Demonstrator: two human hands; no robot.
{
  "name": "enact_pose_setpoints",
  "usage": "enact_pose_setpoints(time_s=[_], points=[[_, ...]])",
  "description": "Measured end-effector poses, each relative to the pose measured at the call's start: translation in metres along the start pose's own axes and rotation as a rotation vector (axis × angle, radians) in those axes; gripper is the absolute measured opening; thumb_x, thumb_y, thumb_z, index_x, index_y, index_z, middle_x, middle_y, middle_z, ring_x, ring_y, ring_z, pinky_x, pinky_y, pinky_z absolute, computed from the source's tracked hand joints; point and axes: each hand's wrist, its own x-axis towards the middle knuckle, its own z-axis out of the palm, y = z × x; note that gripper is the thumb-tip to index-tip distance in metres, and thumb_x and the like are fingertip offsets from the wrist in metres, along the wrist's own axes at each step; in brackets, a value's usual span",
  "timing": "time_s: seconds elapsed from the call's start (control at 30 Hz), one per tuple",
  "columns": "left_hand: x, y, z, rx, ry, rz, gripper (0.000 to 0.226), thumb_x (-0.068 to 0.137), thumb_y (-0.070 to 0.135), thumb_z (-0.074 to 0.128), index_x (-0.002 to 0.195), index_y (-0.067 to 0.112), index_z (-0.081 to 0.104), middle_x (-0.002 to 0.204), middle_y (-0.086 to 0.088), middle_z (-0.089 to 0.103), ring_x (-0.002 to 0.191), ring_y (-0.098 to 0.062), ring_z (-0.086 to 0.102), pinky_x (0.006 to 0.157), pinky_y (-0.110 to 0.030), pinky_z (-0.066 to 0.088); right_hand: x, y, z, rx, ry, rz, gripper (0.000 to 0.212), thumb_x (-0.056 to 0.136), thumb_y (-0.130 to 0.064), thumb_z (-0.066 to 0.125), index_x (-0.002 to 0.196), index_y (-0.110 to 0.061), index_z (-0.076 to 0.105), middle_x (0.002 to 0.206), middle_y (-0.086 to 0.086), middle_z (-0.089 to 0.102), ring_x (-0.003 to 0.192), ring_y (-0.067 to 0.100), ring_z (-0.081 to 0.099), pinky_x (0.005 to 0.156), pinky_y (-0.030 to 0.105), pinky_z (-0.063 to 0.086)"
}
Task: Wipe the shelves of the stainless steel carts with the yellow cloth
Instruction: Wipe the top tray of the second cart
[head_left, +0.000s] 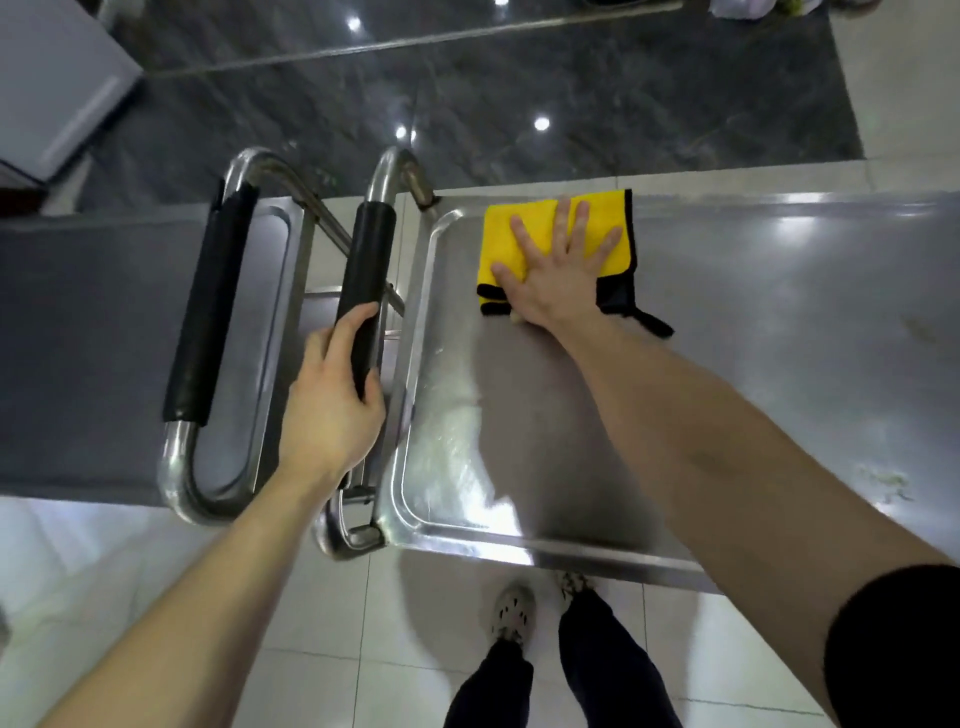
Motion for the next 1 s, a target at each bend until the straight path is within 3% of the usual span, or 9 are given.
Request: enact_pose_setpoints(time_s=[0.07, 0.13, 0.23, 0.53, 0.73, 0.93, 1.0], points=[[0.001, 0.000, 0.001, -0.002, 0.014, 0.003, 0.074, 0.101, 0.017, 0.063, 0.157, 0.053, 0.032, 0.142, 0.006, 0.051, 0.096, -0.006, 0.061, 0.093, -0.041, 0.058, 0.001, -0.043, 0.008, -0.030, -0.026, -0.063, 0.082, 0.097, -0.084, 0.014, 0.169, -0.048, 0.010, 0.178, 0.021, -0.011, 0.163, 0.045, -0.017, 0.117, 0.083, -0.005], [0.002, -0.001, 0.000, 0.012, 0.018, 0.001, 0.073, 0.100, 0.016, 0.061, 0.157, 0.053, 0.033, 0.141, 0.004, 0.051, 0.105, -0.024, 0.067, 0.098, -0.053, 0.059, -0.009, -0.074, 0.013, -0.025, -0.049, -0.098, 0.080, 0.098, -0.082, 0.016, 0.170, -0.046, 0.012, 0.178, 0.021, -0.009, 0.163, 0.045, -0.015, 0.117, 0.083, -0.005], [0.005, 0.001, -0.003, 0.027, -0.008, -0.004, 0.072, 0.099, 0.016, 0.060, 0.155, 0.054, 0.034, 0.142, 0.002, 0.052, 0.111, -0.035, 0.067, 0.100, -0.059, 0.056, -0.047, -0.093, 0.022, 0.002, -0.017, -0.170, 0.074, 0.103, -0.075, 0.023, 0.170, -0.043, 0.019, 0.179, 0.021, -0.002, 0.164, 0.045, -0.009, 0.118, 0.082, -0.003], [0.008, -0.001, -0.003, -0.054, -0.006, 0.020, 0.070, 0.099, 0.013, 0.059, 0.156, 0.048, 0.038, 0.137, -0.009, 0.055, 0.116, -0.037, 0.064, 0.099, -0.057, 0.057, -0.220, -0.120, 0.061, 0.012, 0.019, -0.244, 0.069, 0.109, -0.069, 0.020, 0.171, -0.041, 0.014, 0.179, 0.017, -0.003, 0.165, 0.042, -0.011, 0.120, 0.081, 0.001], [0.005, 0.000, -0.007, -0.069, -0.039, 0.013, 0.066, 0.101, 0.020, 0.055, 0.156, 0.052, 0.036, 0.143, -0.007, 0.051, 0.116, -0.037, 0.065, 0.103, -0.058, 0.055, -0.275, -0.085, 0.056, -0.032, -0.046, -0.272, 0.063, 0.110, -0.065, 0.026, 0.170, -0.047, 0.014, 0.181, 0.004, -0.005, 0.166, 0.031, -0.012, 0.125, 0.073, 0.001], [0.005, -0.001, -0.011, -0.035, -0.058, 0.037, 0.067, 0.102, 0.020, 0.058, 0.153, 0.056, 0.033, 0.140, -0.007, 0.052, 0.114, -0.035, 0.066, 0.102, -0.060, 0.057, -0.312, -0.009, 0.028, -0.016, -0.083, -0.106, 0.060, 0.111, -0.062, 0.034, 0.168, -0.050, 0.019, 0.181, -0.003, -0.002, 0.167, 0.023, -0.009, 0.127, 0.067, -0.001], [0.008, -0.004, -0.010, 0.018, -0.043, 0.061, 0.068, 0.102, 0.022, 0.060, 0.155, 0.053, 0.032, 0.140, -0.009, 0.055, 0.117, -0.037, 0.065, 0.103, -0.061, 0.056, -0.319, 0.031, 0.016, -0.015, -0.148, -0.020, 0.063, 0.111, -0.063, 0.033, 0.168, -0.052, 0.011, 0.181, -0.004, -0.008, 0.166, 0.022, -0.015, 0.128, 0.066, -0.003]])
